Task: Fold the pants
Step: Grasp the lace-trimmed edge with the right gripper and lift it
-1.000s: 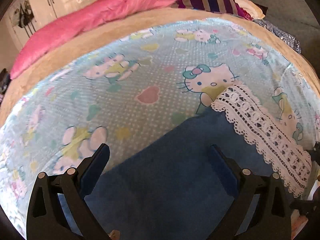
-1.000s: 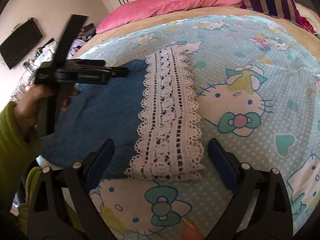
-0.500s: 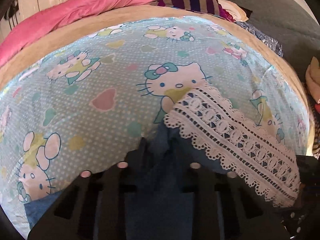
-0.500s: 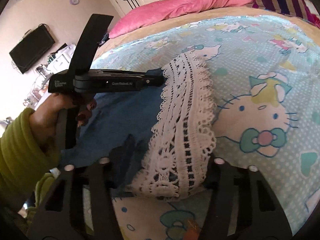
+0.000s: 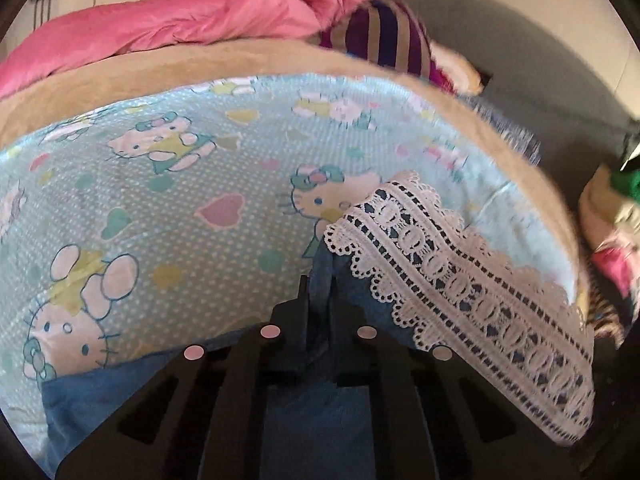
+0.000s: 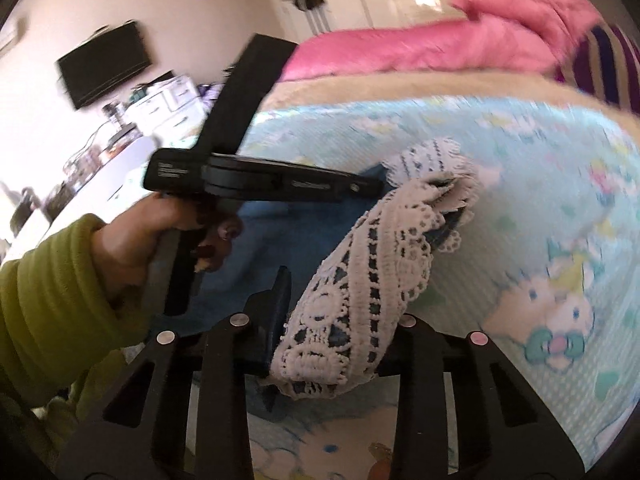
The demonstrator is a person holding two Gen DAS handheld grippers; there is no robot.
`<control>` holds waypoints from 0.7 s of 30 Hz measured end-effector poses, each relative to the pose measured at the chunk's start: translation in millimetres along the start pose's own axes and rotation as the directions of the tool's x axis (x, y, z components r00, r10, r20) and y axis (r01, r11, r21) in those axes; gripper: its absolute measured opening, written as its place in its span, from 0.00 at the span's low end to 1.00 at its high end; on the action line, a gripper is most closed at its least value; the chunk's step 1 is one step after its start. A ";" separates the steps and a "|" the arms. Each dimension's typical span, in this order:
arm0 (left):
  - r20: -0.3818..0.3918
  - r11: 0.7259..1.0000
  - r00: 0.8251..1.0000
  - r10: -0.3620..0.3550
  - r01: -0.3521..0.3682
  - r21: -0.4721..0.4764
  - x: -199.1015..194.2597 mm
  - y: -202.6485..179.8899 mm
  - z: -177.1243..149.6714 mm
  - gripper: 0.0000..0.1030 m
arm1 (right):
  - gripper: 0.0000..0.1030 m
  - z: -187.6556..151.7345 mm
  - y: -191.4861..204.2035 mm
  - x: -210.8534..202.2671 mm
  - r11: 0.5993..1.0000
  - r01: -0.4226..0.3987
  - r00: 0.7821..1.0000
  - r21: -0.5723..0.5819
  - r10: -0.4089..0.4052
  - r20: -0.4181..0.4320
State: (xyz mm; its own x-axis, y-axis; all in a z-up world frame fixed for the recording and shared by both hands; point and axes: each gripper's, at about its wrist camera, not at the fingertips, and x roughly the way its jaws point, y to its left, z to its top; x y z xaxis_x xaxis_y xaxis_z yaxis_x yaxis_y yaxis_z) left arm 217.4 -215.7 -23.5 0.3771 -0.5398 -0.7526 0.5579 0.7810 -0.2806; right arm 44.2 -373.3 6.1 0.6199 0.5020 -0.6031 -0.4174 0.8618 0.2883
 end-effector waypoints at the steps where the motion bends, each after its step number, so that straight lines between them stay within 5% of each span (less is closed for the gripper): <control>1: 0.021 1.000 1.000 -0.017 0.018 -0.021 -8.6 4.6 -1.1 0.06 | 0.24 3.6 6.8 1.4 1.000 -0.003 1.000 -0.025 0.004 0.004; 7: 0.104 0.999 0.993 0.050 -0.048 -0.024 -48.3 23.4 -16.6 0.07 | 0.24 13.5 52.6 20.9 0.986 -0.053 0.998 -0.157 0.050 -0.027; 12: 0.093 0.986 0.994 0.054 -0.039 -0.162 -64.1 64.1 -43.1 0.10 | 0.24 6.1 85.5 49.9 0.964 -0.062 0.995 -0.259 0.038 -0.096; 15: 0.092 0.962 0.993 0.074 -0.047 -0.270 -79.6 91.7 -64.7 0.13 | 0.24 -4.5 108.3 63.7 0.940 -0.050 0.991 -0.337 0.003 -0.136; 21: 0.227 0.883 0.972 0.065 0.050 -0.467 -135.2 146.2 -109.6 0.27 | 0.24 -22.7 155.5 76.6 0.846 -0.035 0.985 -0.532 -0.062 -0.163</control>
State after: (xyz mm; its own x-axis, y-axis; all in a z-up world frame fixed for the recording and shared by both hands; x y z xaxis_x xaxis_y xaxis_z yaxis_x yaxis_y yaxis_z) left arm 167.0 5.9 -28.1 0.5705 -0.5447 -0.6146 0.1664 0.8095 -0.5630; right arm 11.7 -202.5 -12.2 0.5278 0.4291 -0.7330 -0.7282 0.6728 -0.1304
